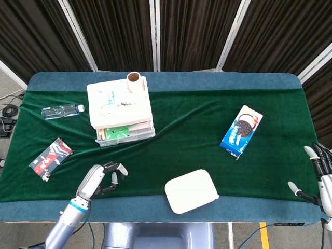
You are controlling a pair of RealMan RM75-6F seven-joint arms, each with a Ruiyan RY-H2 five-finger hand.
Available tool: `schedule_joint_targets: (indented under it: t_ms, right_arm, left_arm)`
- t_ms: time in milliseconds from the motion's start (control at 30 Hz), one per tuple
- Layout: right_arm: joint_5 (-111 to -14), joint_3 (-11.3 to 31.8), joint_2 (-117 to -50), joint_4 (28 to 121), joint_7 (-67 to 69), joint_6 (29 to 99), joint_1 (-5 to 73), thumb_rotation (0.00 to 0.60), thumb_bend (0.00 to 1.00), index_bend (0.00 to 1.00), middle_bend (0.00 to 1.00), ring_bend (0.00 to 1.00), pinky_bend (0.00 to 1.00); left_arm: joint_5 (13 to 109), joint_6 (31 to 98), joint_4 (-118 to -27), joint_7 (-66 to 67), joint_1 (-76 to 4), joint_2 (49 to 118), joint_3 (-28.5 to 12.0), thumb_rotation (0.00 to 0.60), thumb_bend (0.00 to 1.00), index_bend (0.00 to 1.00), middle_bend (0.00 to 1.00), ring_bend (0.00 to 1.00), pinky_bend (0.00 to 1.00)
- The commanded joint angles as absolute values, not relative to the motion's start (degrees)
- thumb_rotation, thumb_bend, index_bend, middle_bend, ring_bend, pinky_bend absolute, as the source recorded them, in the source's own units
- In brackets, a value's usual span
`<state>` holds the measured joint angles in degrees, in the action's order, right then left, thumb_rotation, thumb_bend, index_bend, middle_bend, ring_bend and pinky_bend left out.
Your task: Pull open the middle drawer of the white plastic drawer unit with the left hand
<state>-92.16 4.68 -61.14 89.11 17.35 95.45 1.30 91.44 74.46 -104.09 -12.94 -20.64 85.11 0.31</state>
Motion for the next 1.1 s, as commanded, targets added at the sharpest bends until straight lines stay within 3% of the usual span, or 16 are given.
schedule_joint_targets:
  t_ms: [33, 467, 633, 767, 1100]
  right_arm:
    - [-92.1, 4.7, -61.1, 89.1, 17.5, 95.6, 1.2, 0.6, 0.08, 0.06, 0.0, 0.0, 0.0]
    - [-92.1, 4.8, -61.0, 88.9, 17.9, 95.6, 1.2, 0.6, 0.08, 0.06, 0.0, 0.0, 0.0]
    - [-92.2, 4.8, -61.1, 89.0, 17.8, 95.6, 1.2, 0.6, 0.08, 0.06, 0.0, 0.0, 0.0]
    - [-92.2, 4.8, -61.1, 89.0, 17.9, 95.7, 1.2, 0.6, 0.08, 0.06, 0.0, 0.0, 0.0]
    - [-92.3, 4.8, -61.1, 88.7, 18.4, 95.7, 1.3, 0.6, 0.08, 0.06, 0.0, 0.0, 0.0]
  left_arm:
    - [94.8, 78.7, -109.0, -1.3, -18.3, 83.5, 0.7, 0.6, 0.84, 0.46, 0.52, 0.34, 0.47]
    - [94.0, 81.6, -115.9, 29.4, -19.1, 83.6, -8.0, 0.6, 0.74, 0.35, 0.4, 0.23, 0.38]
    - [89.0, 79.6, -119.0, 41.1, -19.7, 83.4, -9.3, 0.6, 0.59, 0.16, 0.2, 0.08, 0.23]
    - [86.6, 79.1, -120.2, 46.5, -20.2, 83.7, -9.9, 0.6, 0.54, 0.07, 0.09, 0.0, 0.15]
    - [71.3, 77.6, -120.8, 57.0, -23.9, 86.6, -14.5, 0.6, 0.54, 0.06, 0.08, 0.0, 0.15]
